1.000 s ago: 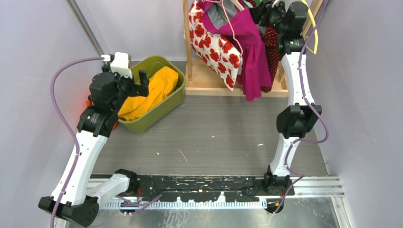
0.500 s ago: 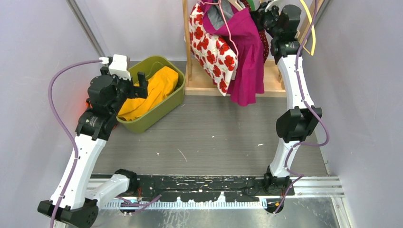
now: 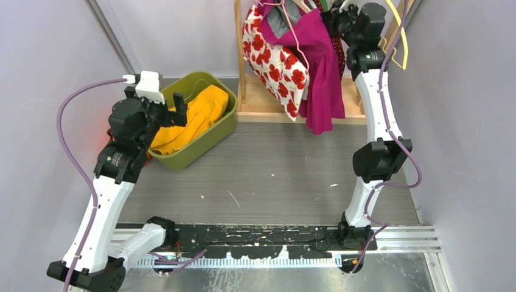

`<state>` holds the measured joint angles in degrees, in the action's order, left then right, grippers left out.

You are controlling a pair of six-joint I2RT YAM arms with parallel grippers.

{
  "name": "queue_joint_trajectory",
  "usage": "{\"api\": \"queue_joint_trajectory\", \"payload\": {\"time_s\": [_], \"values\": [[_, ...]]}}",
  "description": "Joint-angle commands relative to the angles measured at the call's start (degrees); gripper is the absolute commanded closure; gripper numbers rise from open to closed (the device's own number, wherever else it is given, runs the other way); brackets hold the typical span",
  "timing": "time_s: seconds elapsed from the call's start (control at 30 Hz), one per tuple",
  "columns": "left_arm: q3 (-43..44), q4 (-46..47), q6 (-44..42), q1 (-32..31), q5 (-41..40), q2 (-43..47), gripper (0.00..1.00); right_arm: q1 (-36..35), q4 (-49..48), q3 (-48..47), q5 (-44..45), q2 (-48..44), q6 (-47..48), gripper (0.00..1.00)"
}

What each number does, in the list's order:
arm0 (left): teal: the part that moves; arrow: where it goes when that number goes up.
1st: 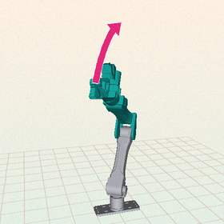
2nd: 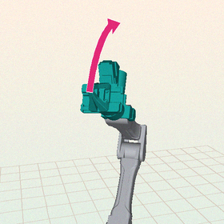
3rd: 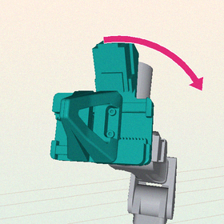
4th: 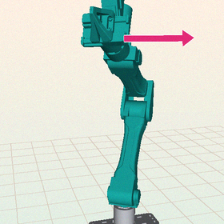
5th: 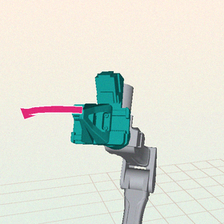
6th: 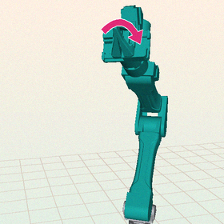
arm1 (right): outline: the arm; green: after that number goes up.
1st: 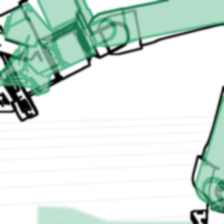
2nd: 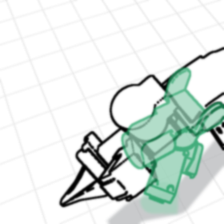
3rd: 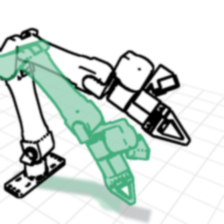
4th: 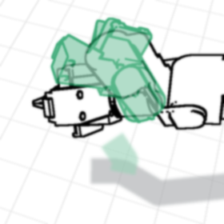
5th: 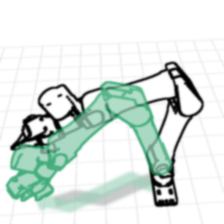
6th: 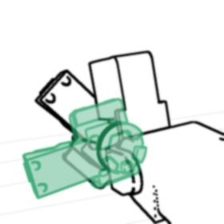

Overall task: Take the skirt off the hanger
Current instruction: Pick up the hanger from the clothesline.

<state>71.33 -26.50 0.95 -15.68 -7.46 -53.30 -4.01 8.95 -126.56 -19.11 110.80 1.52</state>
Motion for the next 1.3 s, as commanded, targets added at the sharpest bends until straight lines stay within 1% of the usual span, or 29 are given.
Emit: {"api": "queue_joint_trajectory", "payload": {"time_s": [0.0,0.17,0.27,0.33,0.43,0.53,0.67,0.83,0.93,1.07,1.17,1.27], "values": [[0.5,2.1,-0.7,-0.2,-0.6,1.4,0.01,-0.5,-8.0,-6.7,3.6,-7.3,2.3,1.0],[0.8,2.2,-0.6,-0.2,-0.2,1.5,0.01,-0.6,-10.0,-5.1,6.7,-10.2,3.5,1.0],[0.7,2.1,-0.5,-0.2,-0.1,1.7,0.01,-0.6,-8.2,-5.1,7.1,-11.4,5.2,1.0],[0.6,2.0,-0.4,-0.1,0.0,1.7,0.01,-0.6,-7.6,-2.7,6.8,-13.1,6.0,1.0],[0.0,2.0,0.0,-0.2,0.6,1.6,0.0,-0.5,-7.8,5.3,6.7,-17.7,7.6,1.0],[-0.4,2.0,0.7,-0.1,1.6,1.7,0.01,-0.6,-10.3,17.4,7.0,-24.0,8.5,1.0],[-0.8,1.9,1.1,-0.2,2.7,1.7,0.01,-0.6,-9.3,29.7,9.2,-31.7,10.1,1.0],[-0.6,1.9,1.0,-0.2,3.6,1.3,0.01,-0.5,-6.3,39.8,12.6,-39.5,11.5,1.0],[0.3,1.7,1.1,-0.2,5.0,0.8,0.01,-0.5,-4.4,42.0,15.7,-44.3,13.1,1.0],[0.4,2.0,1.8,-0.1,6.8,0.7,0.01,-0.6,-5.4,44.1,23.0,-50.9,15.9,1.0],[0.7,2.2,2.2,-0.1,8.0,0.4,0.01,-0.5,-7.1,45.1,26.8,-55.6,16.7,1.0],[1.1,2.4,2.5,-0.2,9.1,0.4,0.01,-0.6,-8.9,45.4,26.1,-59.9,14.2,1.0]]}}
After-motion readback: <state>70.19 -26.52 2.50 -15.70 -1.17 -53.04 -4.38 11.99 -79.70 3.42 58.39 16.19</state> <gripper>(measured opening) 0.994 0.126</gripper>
